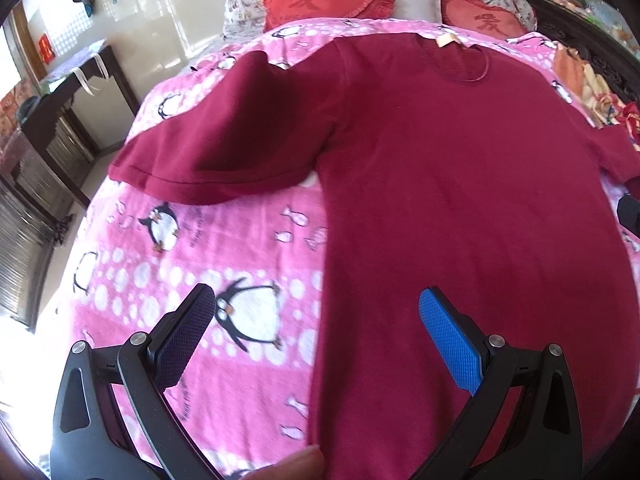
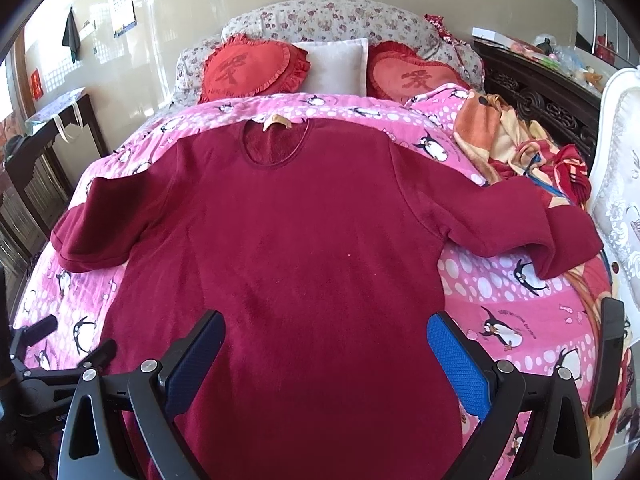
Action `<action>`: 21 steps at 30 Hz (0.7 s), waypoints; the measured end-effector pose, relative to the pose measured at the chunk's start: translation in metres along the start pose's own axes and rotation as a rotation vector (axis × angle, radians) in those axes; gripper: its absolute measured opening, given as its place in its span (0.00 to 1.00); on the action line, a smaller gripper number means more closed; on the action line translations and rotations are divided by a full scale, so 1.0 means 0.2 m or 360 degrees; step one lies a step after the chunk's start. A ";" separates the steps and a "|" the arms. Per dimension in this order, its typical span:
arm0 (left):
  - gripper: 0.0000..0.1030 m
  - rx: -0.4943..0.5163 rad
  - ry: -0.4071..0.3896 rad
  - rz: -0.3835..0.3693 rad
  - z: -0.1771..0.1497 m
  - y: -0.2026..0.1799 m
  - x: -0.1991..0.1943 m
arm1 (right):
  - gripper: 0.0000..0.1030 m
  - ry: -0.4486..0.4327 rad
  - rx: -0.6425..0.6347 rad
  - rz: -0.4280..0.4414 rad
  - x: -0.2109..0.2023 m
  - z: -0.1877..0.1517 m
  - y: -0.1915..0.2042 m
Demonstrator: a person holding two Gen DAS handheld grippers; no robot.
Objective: Fold small clothes
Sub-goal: 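Grasp the sweatshirt sleeve cuff with the left gripper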
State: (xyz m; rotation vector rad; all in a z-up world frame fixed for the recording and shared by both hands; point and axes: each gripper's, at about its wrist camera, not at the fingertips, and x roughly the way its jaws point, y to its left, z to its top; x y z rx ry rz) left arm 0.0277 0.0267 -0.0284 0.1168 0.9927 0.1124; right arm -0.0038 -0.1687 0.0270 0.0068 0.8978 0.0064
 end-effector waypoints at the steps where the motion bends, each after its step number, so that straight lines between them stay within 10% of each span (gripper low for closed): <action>1: 0.99 0.0011 0.0000 0.0013 0.00 0.01 0.01 | 0.98 0.0004 -0.0001 -0.0001 0.02 0.00 0.00; 10: 1.00 -0.0053 0.0058 -0.0217 0.02 0.09 0.11 | 0.98 -0.0022 -0.0131 -0.0106 0.34 -0.08 -0.03; 21: 1.00 -0.0144 0.0258 -0.0225 -0.03 0.12 0.24 | 0.99 0.0002 -0.0034 -0.0055 0.43 -0.13 -0.10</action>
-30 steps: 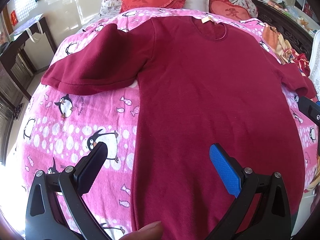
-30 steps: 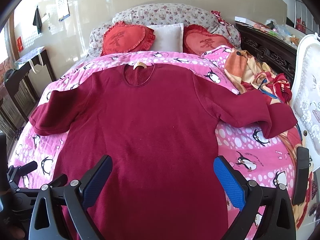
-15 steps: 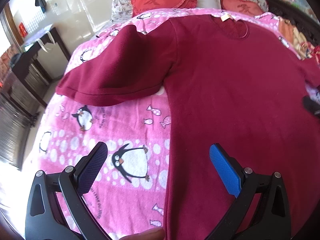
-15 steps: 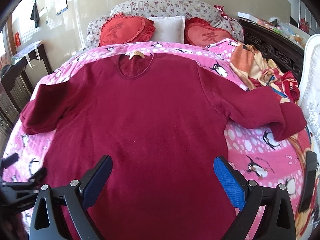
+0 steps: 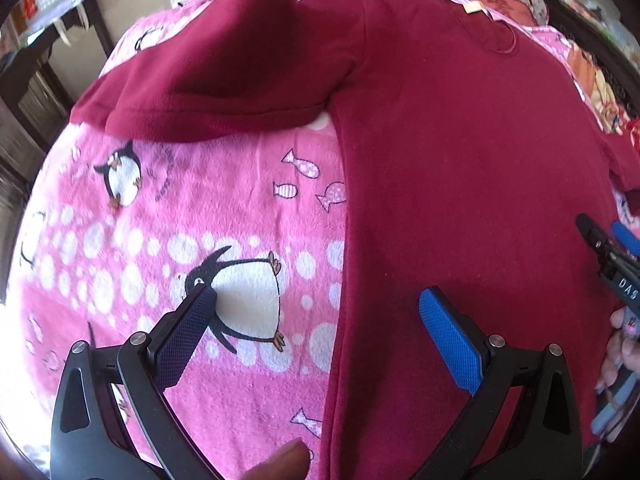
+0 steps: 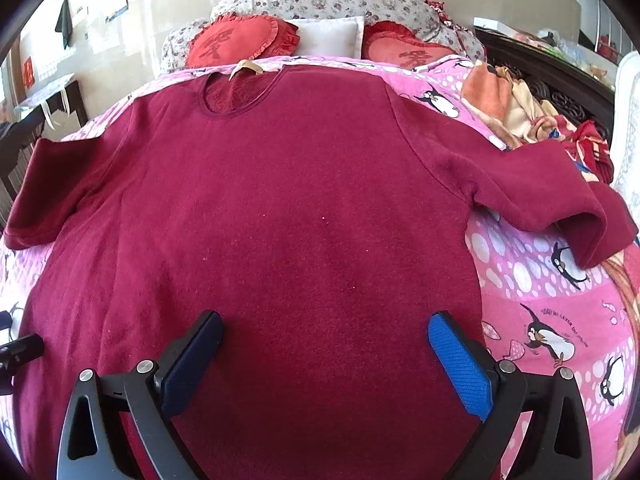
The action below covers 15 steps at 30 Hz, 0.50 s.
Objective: Fold small clothes
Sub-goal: 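Grasp the sweatshirt sleeve cuff with the left gripper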
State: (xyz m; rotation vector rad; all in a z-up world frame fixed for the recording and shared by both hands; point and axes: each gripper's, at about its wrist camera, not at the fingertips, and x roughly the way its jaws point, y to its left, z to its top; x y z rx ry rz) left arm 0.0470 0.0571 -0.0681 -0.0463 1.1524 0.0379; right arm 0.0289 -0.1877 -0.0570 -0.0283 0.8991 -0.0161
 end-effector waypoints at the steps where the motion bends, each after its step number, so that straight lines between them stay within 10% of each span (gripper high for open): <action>1: 1.00 -0.0017 0.0002 -0.0013 0.00 0.01 0.01 | 0.99 -0.0001 0.0000 -0.0001 0.00 0.00 0.00; 15: 0.98 -0.0072 -0.0194 -0.0112 -0.01 0.24 -0.20 | 1.00 0.0000 -0.0002 -0.0004 -0.01 0.00 0.00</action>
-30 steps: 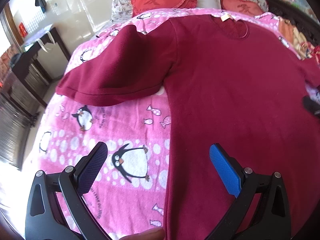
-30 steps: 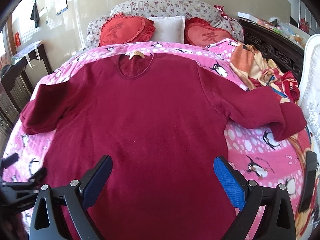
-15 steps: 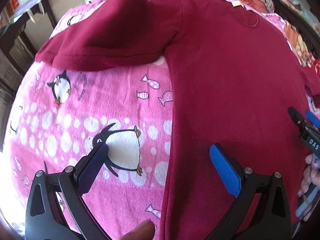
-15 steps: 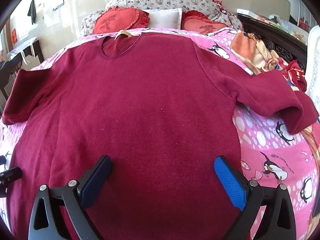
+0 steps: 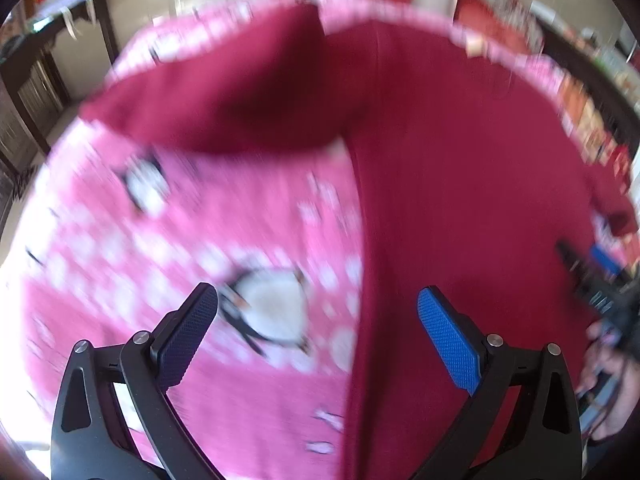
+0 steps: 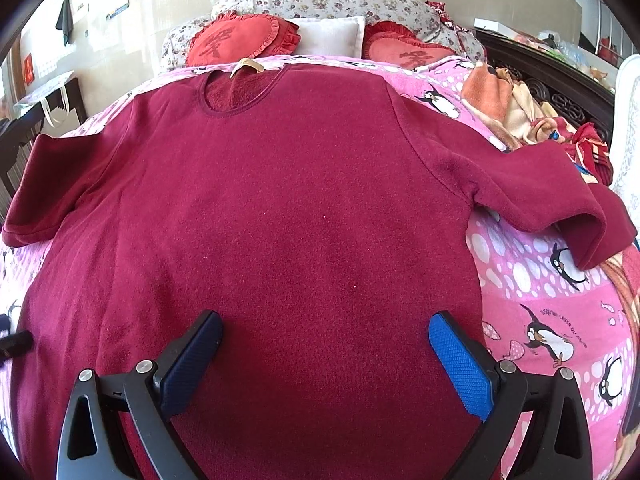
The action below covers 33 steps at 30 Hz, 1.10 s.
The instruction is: Fold small clothes
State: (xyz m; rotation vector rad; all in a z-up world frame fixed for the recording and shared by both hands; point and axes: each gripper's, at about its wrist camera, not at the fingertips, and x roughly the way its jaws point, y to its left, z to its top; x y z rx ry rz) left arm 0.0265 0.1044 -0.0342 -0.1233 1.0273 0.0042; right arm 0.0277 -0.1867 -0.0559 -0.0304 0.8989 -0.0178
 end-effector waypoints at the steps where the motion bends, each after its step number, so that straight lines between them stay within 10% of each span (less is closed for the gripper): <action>1: 0.98 -0.0001 -0.0090 -0.0004 0.04 0.05 -0.07 | 1.00 0.0000 -0.0002 -0.0003 0.00 0.00 0.00; 6: 0.98 -0.0109 -0.0326 -0.0002 0.23 0.47 -0.23 | 1.00 0.0001 -0.0008 -0.0009 0.00 0.00 0.00; 14: 0.88 -0.0862 -0.0155 -0.0425 0.47 1.35 0.07 | 1.00 0.0002 -0.0003 0.0000 0.00 0.00 0.00; 23: 0.85 -0.1038 -0.0160 -0.0692 0.56 1.39 0.32 | 1.00 0.0003 0.0002 0.0007 0.00 0.00 0.00; 26: 0.61 -0.1203 -0.0233 -0.0763 0.55 1.46 0.35 | 1.00 0.0003 0.0001 0.0006 0.00 0.00 0.00; 28: 0.23 -0.1287 -0.0220 -0.0720 0.53 1.48 0.37 | 1.00 0.0002 0.0001 0.0006 0.00 0.00 0.00; 33: 0.07 -0.1236 -0.0211 -0.0466 0.53 1.46 0.33 | 1.00 0.0006 0.0001 0.0008 0.01 0.00 0.00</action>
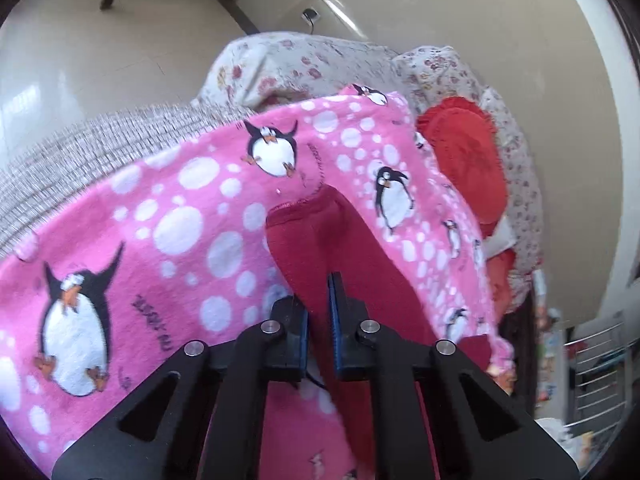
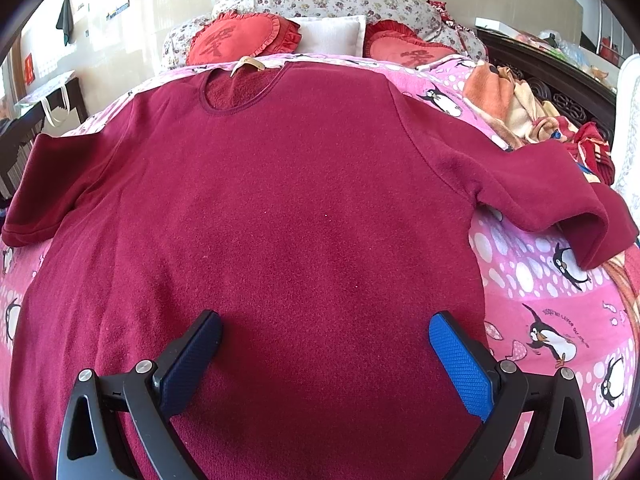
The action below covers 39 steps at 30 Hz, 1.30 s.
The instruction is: Fold small clothes
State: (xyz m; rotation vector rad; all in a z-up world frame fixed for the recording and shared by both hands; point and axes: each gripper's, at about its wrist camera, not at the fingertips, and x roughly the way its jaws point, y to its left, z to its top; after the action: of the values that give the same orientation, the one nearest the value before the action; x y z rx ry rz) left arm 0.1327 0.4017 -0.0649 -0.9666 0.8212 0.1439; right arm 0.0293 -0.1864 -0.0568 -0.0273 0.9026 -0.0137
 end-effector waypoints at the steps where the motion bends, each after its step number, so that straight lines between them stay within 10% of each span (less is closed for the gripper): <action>1: 0.06 0.0059 -0.0030 0.0050 0.00 -0.04 -0.02 | 1.00 0.0000 0.0000 -0.0001 0.00 0.00 0.00; 5: 0.06 0.0406 -0.0278 0.0174 -0.05 -0.32 -0.22 | 1.00 -0.0002 0.0000 -0.0001 0.00 0.00 0.00; 12: 0.06 0.0729 -0.0488 -0.0332 -0.23 -0.88 -0.67 | 1.00 -0.0005 0.0003 0.0003 0.00 0.00 0.00; 17: 0.06 0.1112 -0.0252 -0.0534 -0.61 -1.36 -0.54 | 1.00 -0.0015 0.0018 0.0024 -0.01 0.00 -0.01; 29: 0.06 0.1478 0.0557 -0.0524 -1.65 -1.82 0.37 | 1.00 -0.0065 0.0101 0.0127 -0.03 -0.01 -0.06; 36: 0.09 0.1603 0.0826 -0.0401 -1.86 -1.88 0.53 | 1.00 -0.0077 0.0131 0.0166 -0.04 -0.01 -0.08; 39: 0.26 0.1594 0.0901 -0.0449 -1.84 -1.80 0.48 | 1.00 -0.0077 0.0128 0.0162 -0.04 -0.01 -0.08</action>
State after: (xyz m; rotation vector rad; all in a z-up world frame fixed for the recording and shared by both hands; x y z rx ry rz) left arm 0.1594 -0.1163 0.0019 -0.1380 1.0865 -0.7600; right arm 0.0229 -0.2016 -0.0524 0.0928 0.8534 0.0453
